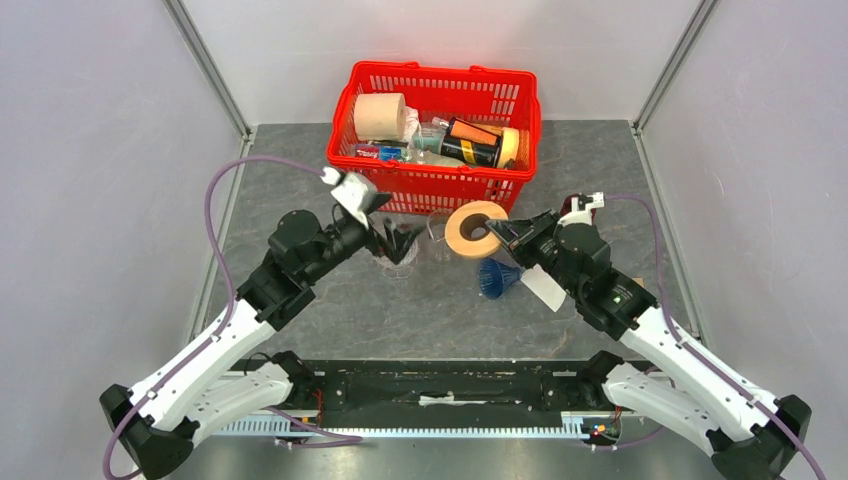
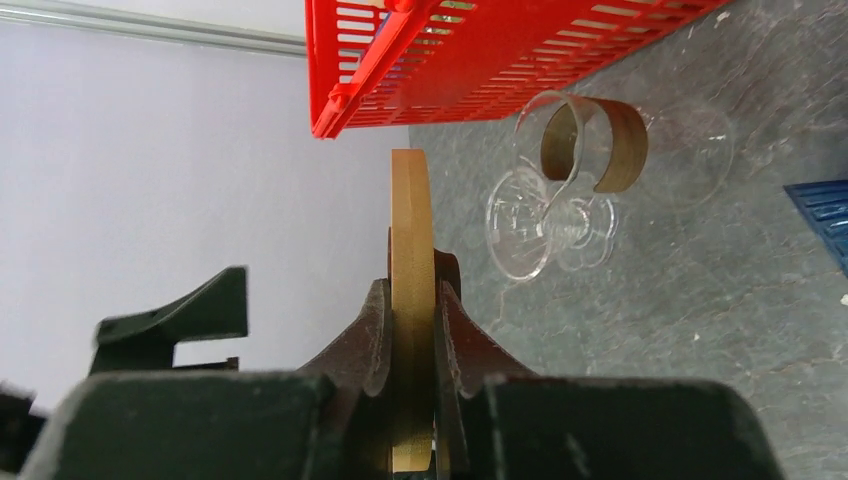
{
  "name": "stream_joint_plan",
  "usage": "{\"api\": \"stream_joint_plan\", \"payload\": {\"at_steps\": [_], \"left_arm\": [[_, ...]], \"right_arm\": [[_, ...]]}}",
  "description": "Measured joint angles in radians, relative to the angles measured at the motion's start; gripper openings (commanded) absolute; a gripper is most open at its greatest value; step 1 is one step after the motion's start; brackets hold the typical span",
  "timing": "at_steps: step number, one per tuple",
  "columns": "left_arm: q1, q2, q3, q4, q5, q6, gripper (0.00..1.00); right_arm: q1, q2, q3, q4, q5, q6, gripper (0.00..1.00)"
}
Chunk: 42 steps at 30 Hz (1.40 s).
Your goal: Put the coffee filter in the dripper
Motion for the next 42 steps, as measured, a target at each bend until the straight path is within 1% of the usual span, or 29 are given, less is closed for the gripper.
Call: {"api": "stream_joint_plan", "payload": {"at_steps": [3, 5, 7, 13, 16, 20, 28, 34, 38, 40, 42], "left_arm": [[0.002, 0.023, -0.002, -0.058, -0.278, -0.334, 1.00], [0.005, 0.048, -0.008, -0.107, -0.380, -0.492, 1.00], [0.006, 0.075, -0.018, -0.143, -0.430, -0.616, 1.00], [0.007, 0.141, -0.056, -0.164, -0.484, -0.845, 1.00], [0.007, 0.164, -0.070, -0.164, -0.498, -0.898, 1.00], [0.008, 0.195, -0.071, -0.158, -0.504, -0.929, 1.00], [0.009, 0.230, -0.071, -0.158, -0.549, -0.932, 1.00], [0.009, 0.249, -0.071, -0.157, -0.576, -0.931, 1.00], [0.010, 0.266, -0.071, -0.157, -0.586, -0.931, 1.00], [0.011, 0.275, -0.071, -0.158, -0.588, -0.931, 1.00], [0.012, 0.283, -0.071, -0.158, -0.588, -0.931, 1.00]], "right_arm": [[-0.002, 0.019, -0.013, 0.027, 0.011, -0.013, 0.00], [-0.002, 0.066, -0.024, 0.071, 0.014, -0.022, 0.00], [-0.002, 0.118, -0.025, 0.105, 0.014, -0.040, 0.00], [-0.004, 0.267, -0.027, 0.251, 0.043, -0.101, 0.00], [-0.005, 0.327, -0.026, 0.322, 0.043, -0.127, 0.00], [-0.005, 0.398, -0.026, 0.385, 0.043, -0.147, 0.00], [-0.005, 0.487, -0.025, 0.504, 0.042, -0.176, 0.00], [-0.006, 0.553, -0.015, 0.525, 0.046, -0.193, 0.00], [-0.009, 0.579, -0.008, 0.536, 0.048, -0.193, 0.03], [-0.011, 0.589, -0.006, 0.540, 0.051, -0.193, 0.07], [-0.014, 0.595, -0.004, 0.541, 0.051, -0.188, 0.10]]}}
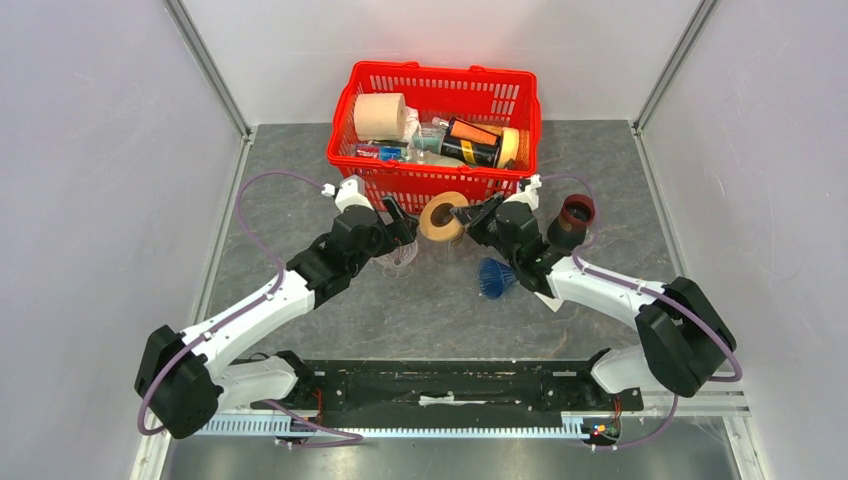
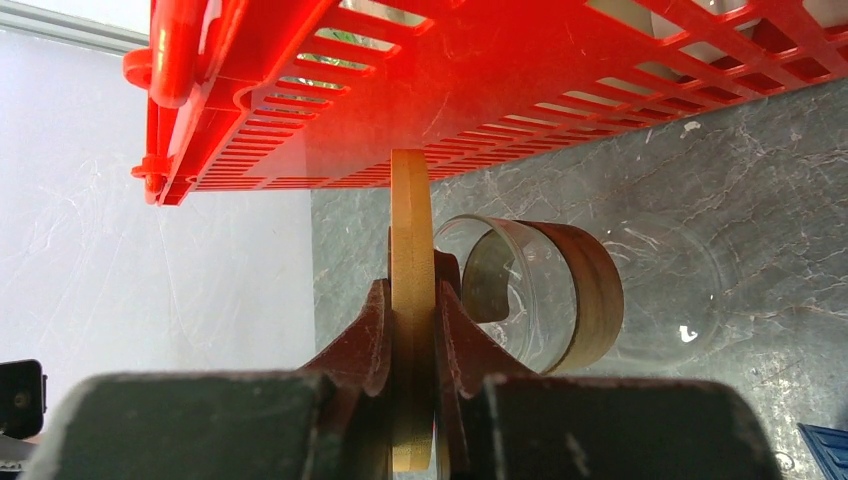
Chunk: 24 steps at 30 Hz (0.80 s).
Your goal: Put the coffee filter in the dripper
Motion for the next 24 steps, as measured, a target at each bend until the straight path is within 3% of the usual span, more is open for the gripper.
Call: {"api": "stream_joint_plan", "payload": {"at_steps": [7, 13, 24], "left_arm": [[0.001, 0.005, 0.000, 0.000, 0.000, 0.000, 1.00], [0.001, 0.007, 0.000, 0.000, 0.000, 0.000, 1.00], [0.001, 0.049, 0.012, 0.000, -0.005, 0.002, 1.00]], "right_arm": [[-0.008, 0.000, 0.001, 0.001, 0.000, 0.010, 0.29], [-0.013, 0.000, 0.004, -0.029, 0.005, 0.011, 0.38], [-0.014, -0.004, 0.057, -0.146, 0.034, -0.013, 0.64]]}}
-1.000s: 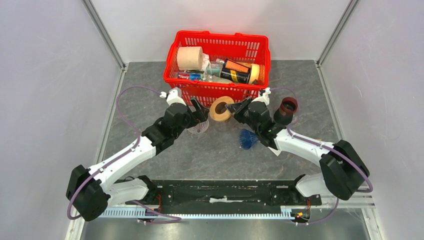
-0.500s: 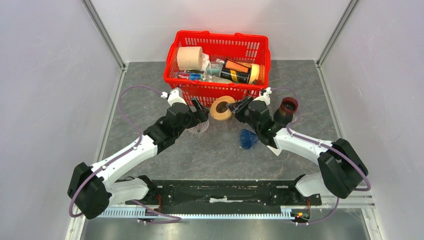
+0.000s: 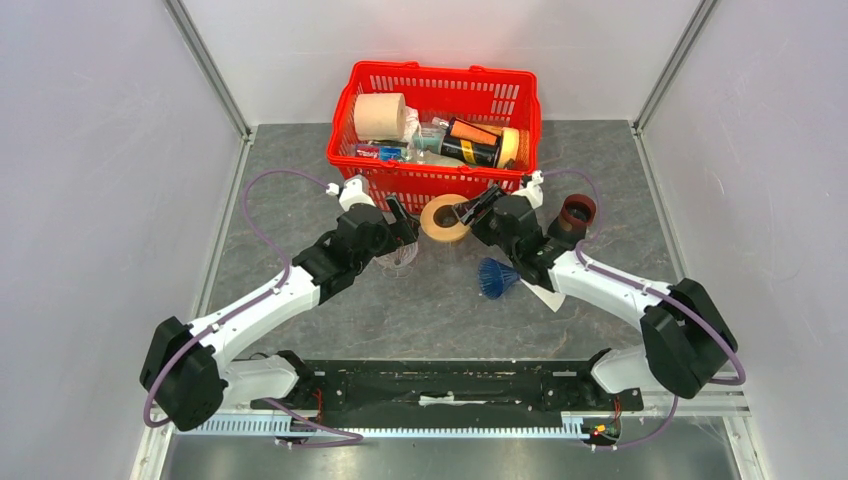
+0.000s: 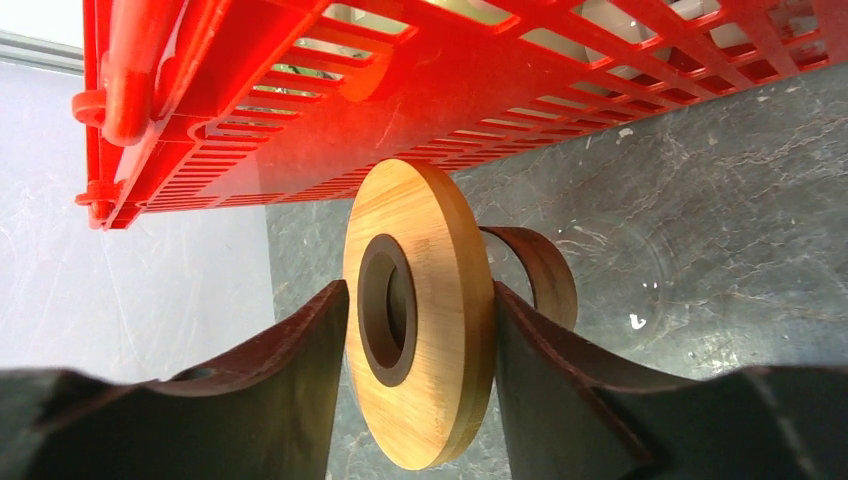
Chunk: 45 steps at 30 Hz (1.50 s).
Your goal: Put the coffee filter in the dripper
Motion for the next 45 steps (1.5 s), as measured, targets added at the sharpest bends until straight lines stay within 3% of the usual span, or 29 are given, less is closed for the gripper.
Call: {"api": "stream_joint_plan", "payload": {"at_steps": [4, 8, 9, 21, 34, 40, 45], "left_arm": [[0.000, 0.000, 0.001, 0.000, 0.000, 0.001, 1.00], [0.000, -0.001, 0.002, 0.000, -0.002, 0.002, 1.00], [0.000, -0.001, 0.002, 0.000, -0.003, 0.002, 1.00], [0.000, -0.068, 0.002, -0.047, -0.061, 0.040, 1.00], [0.000, -0.214, -0.002, -0.129, -0.264, 0.132, 1.00], [0.000, -0.242, -0.013, -0.165, -0.305, 0.159, 1.00], [0.000, -0.246, -0.018, -0.171, -0.317, 0.164, 1.00]], "right_arm": [[-0.001, -0.012, 0.012, -0.045, 0.012, -0.014, 0.76], [-0.001, -0.025, 0.030, -0.100, 0.035, -0.031, 0.96], [-0.001, -0.027, 0.037, -0.113, 0.040, -0.034, 0.97], [-0.002, -0.126, 0.064, -0.295, 0.082, -0.136, 0.97], [-0.002, -0.423, 0.045, -0.718, 0.182, -0.352, 0.97], [-0.002, -0.386, 0.027, -0.771, 0.111, -0.463, 0.96], [-0.001, -0.237, 0.029, -0.756, 0.045, -0.509, 0.89]]}}
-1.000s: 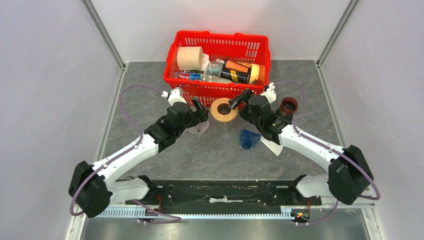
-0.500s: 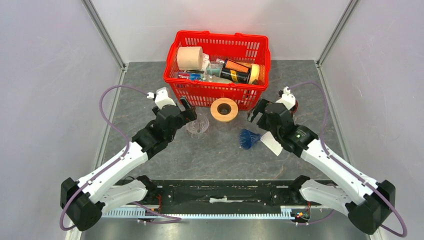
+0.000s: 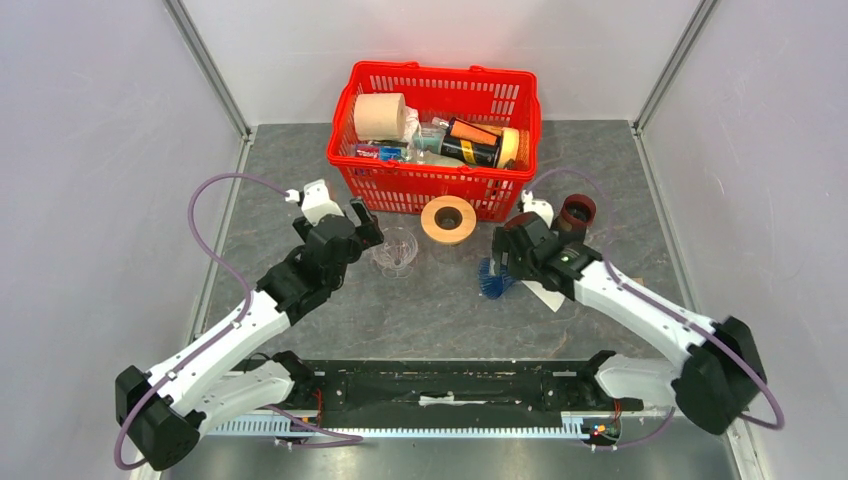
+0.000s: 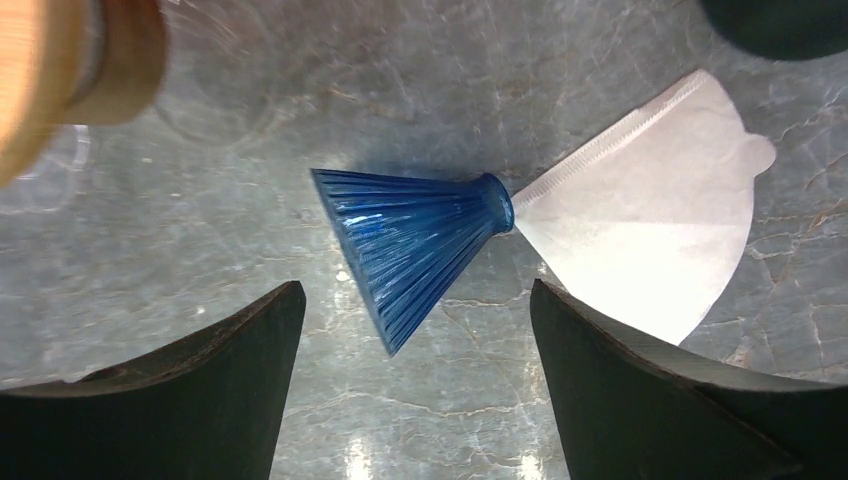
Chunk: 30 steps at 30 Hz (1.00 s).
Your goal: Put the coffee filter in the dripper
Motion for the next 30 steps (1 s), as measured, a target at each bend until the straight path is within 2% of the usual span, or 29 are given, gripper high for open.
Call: {"api": "stream_joint_plan", "payload": {"at_steps": [4, 11, 14, 17, 23, 27, 30], "left_arm": [[0.000, -0.008, -0.005, -0.009, -0.004, 0.001, 1.00], [0.000, -0.021, -0.011, -0.018, -0.009, 0.001, 1.00], [0.000, -0.026, -0.011, -0.025, -0.012, 0.001, 1.00], [0.000, -0.033, -0.011, -0.032, -0.019, 0.001, 1.00], [0.000, -0.069, -0.022, -0.035, -0.035, 0.002, 1.00], [0.000, -0.088, -0.027, -0.039, -0.036, 0.003, 1.00], [0.000, -0.095, -0.027, -0.038, -0.032, 0.010, 1.00]], "right_arm": [[0.010, 0.113, 0.007, 0.001, 0.007, -0.005, 0.84], [0.077, 0.247, 0.040, 0.006, 0.096, -0.005, 0.64], [0.098, 0.281, 0.054, 0.005, 0.143, -0.002, 0.50], [0.107, 0.306, 0.068, 0.001, 0.195, 0.008, 0.30], [0.109, 0.306, 0.089, -0.049, 0.257, 0.033, 0.00], [0.111, 0.228, 0.093, -0.109, 0.255, 0.040, 0.00], [0.111, 0.113, 0.120, -0.162, 0.224, 0.034, 0.00]]}}
